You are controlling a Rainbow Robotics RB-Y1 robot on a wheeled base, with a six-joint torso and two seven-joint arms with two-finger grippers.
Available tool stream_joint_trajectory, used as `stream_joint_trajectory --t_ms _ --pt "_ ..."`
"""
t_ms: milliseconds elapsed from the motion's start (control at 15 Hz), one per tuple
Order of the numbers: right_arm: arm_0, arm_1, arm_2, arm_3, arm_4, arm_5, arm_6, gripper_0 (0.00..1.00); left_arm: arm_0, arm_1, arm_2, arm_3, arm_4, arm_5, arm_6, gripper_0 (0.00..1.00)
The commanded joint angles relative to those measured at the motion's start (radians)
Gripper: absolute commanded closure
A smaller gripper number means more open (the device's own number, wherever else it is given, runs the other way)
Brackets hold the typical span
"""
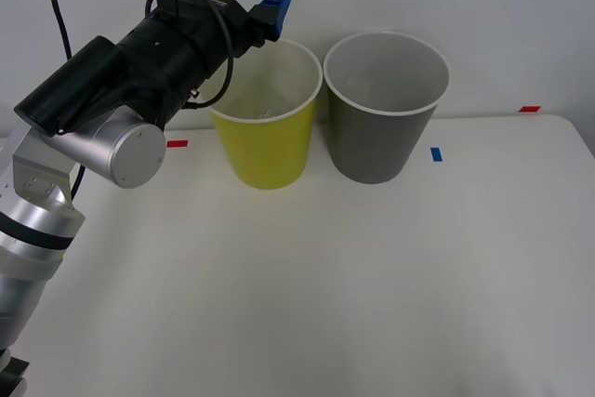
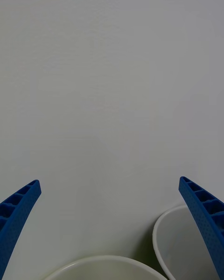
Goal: Put cans in the gray bin and PET bottles in the light green bin.
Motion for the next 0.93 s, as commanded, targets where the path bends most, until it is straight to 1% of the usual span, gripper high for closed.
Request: stream_joint_trajectory --t_ms 67,200,267,333,400,533,667,800,933 --pt "0.0 0.0 0.0 0.0 0.0 0.0 0.0 0.0 0.001 0.023 0.043 -0.063 0.011 0.122 -0.003 0.0" --pt "0.0 0.0 0.0 0.0 0.0 0.0 0.0 0.0 0.001 0.041 0.139 -0.195 0.026 0.372 -0.003 0.0" --pt "0.0 0.0 0.0 0.0 0.0 0.0 0.0 0.0 0.005 0.043 0.169 -0.224 0.032 0.426 -0.01 0.0" --pt "0.0 0.0 0.0 0.0 0.0 0.0 0.0 0.0 0.031 0.048 0.194 -0.241 0.038 0.43 -0.022 0.0" --pt "0.0 0.0 0.0 0.0 0.0 0.0 0.0 0.0 0.068 0.049 0.229 -0.258 0.049 0.429 -0.069 0.0" --pt "0.0 0.0 0.0 0.0 0.0 0.0 0.0 0.0 0.122 0.052 0.309 -0.284 0.142 0.43 -0.155 0.0" --pt "0.0 0.0 0.0 0.0 0.0 0.0 0.0 0.0 0.191 0.06 0.39 -0.315 0.199 0.429 -0.234 0.0" --pt "0.0 0.0 0.0 0.0 0.0 0.0 0.0 0.0 0.271 0.06 0.465 -0.358 0.254 0.429 -0.263 0.0" --pt "0.0 0.0 0.0 0.0 0.0 0.0 0.0 0.0 0.356 0.06 0.525 -0.404 0.279 0.429 -0.27 0.0"
